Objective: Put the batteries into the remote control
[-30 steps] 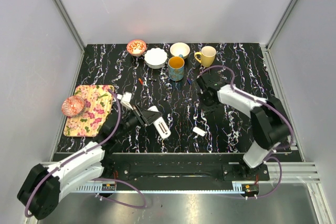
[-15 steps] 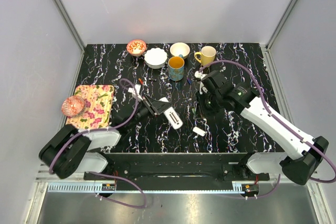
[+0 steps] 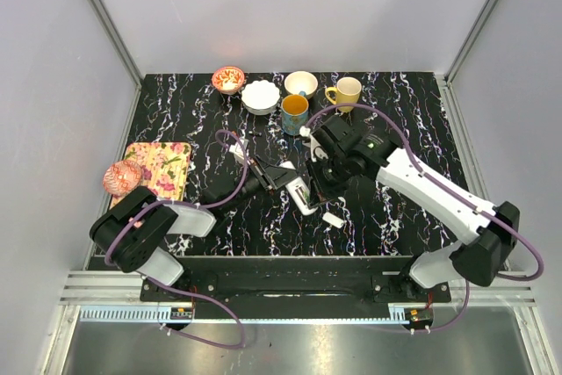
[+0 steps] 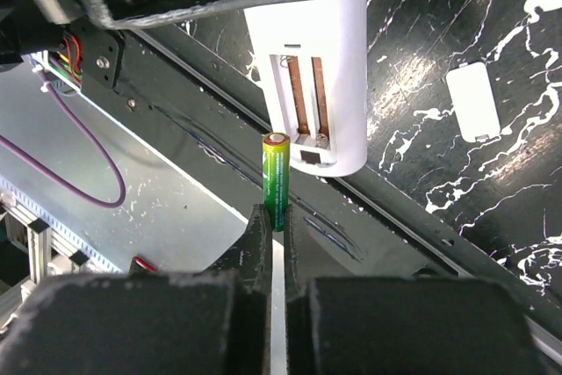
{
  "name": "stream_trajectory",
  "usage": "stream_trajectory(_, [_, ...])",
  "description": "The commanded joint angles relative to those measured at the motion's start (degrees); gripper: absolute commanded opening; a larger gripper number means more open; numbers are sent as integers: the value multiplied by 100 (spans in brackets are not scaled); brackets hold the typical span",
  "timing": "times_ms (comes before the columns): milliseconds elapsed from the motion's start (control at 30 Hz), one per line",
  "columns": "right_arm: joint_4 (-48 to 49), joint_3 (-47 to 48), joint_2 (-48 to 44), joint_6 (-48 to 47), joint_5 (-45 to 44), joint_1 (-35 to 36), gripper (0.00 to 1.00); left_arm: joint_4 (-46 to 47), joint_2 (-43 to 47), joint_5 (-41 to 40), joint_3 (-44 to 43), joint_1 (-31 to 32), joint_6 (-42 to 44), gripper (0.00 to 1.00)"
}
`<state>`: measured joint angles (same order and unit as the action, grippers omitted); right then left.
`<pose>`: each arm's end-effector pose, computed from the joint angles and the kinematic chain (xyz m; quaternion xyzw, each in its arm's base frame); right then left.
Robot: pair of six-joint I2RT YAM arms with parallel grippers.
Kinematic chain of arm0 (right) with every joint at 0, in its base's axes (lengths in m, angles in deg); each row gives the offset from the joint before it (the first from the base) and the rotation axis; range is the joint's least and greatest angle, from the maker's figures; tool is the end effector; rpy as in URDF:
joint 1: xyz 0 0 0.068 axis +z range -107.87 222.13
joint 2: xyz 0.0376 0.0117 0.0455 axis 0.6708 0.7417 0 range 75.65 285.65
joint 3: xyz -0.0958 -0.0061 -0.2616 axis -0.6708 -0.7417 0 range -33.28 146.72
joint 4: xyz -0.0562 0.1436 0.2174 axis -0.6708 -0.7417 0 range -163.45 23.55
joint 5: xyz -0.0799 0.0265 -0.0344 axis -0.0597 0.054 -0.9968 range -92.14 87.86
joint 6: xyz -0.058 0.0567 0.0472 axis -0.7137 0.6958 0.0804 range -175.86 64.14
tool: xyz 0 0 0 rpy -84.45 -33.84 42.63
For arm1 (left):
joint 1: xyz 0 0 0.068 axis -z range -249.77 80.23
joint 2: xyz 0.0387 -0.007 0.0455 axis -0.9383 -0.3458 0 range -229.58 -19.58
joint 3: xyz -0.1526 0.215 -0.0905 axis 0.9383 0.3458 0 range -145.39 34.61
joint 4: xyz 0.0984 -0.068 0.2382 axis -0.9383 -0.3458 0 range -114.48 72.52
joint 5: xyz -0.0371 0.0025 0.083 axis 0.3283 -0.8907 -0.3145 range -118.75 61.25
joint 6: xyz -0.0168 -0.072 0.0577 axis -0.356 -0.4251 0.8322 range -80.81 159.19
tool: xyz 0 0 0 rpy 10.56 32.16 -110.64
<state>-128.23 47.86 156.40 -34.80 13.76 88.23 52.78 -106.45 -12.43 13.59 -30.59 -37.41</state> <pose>0.1921 0.2330 0.3053 -0.2414 0.9294 0.2471 0.1298 0.2308 -0.2189 0.1913 -0.1171 0.6704 -0.6665 0.3044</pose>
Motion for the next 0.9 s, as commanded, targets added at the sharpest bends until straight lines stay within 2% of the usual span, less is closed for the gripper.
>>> stream_trajectory(0, [-203,349,265,-216,317,65,0,1156,-58,144,-184,37,-110,0])
stream_trajectory(433, [-344,481,626,-409,282,83,0,1640,-216,425,-87,81,-259,0])
stream_trajectory(867, [-335,437,802,-392,185,83,0,1526,47,486,-52,81,-154,0])
